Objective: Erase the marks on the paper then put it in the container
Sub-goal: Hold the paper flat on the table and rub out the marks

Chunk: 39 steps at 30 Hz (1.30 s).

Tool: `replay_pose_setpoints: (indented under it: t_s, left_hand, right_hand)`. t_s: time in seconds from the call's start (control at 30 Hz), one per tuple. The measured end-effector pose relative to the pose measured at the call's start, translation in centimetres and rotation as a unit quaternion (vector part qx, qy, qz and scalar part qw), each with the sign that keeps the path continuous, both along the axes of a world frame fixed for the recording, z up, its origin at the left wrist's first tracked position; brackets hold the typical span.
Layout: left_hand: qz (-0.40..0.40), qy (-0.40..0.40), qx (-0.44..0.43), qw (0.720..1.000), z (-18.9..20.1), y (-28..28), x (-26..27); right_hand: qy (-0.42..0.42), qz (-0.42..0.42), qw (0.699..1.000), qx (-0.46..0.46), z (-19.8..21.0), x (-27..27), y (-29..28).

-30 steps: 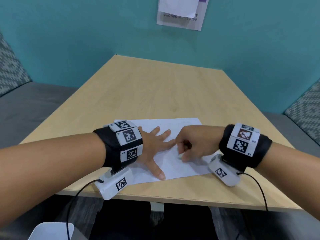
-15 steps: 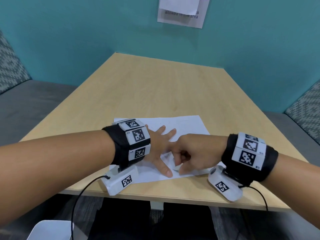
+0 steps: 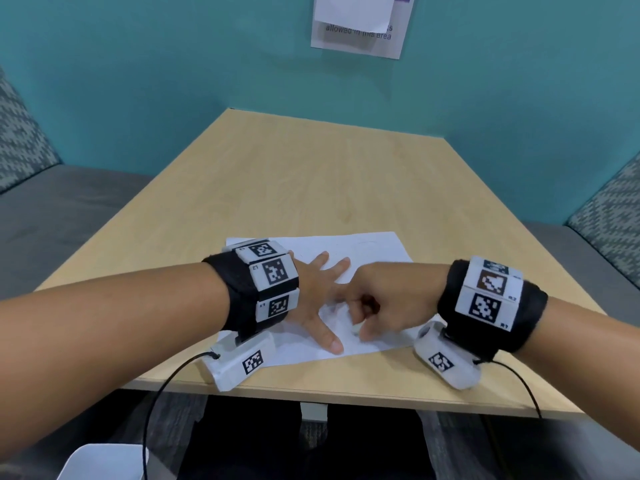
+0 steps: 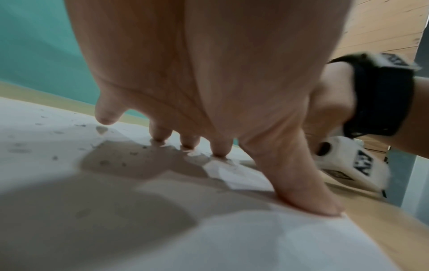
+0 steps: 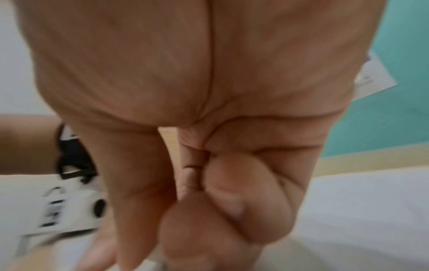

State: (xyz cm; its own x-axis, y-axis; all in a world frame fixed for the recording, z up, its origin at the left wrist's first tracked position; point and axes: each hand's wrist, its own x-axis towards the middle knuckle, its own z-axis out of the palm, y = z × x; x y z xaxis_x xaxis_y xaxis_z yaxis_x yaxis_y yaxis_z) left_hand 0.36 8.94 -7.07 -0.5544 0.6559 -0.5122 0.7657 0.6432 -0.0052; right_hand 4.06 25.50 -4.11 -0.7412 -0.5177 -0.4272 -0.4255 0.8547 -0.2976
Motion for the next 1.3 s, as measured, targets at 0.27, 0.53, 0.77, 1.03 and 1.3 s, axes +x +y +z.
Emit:
replay_pose_setpoints:
  t_s: [0.27,0.53,0.77,1.03,1.3]
  left_hand:
    - [0.001,-0.003,0.000,1.000,0.0,0.0,0.0]
    - [0.004,-0.007,0.007,1.000,-0.2,0.0,0.0]
    - [0.002,-0.019,0.025,0.999,0.3,-0.4,0.2]
    - [-0.011,-0.041,-0.018,0.999,1.4,-2.4,1.3]
    - [-0.008,-0.097,-0.019,0.995,2.1,-6.4,2.8]
  right_hand:
    - [0.029,-0.014,0.999,0.015,0.1,-0.5,0.2]
    - [0.054,-0.036,0.997,0.032,0.5,-0.9,0.7]
    - [0.013,-0.010,1.000,-0.016,0.1,1.9,0.1]
    - [0.114,-0.132,0.981,-0.080,2.8,0.6,5.2]
    - [0.111,-0.181,0.973,-0.090,3.0,-0.4,7.0]
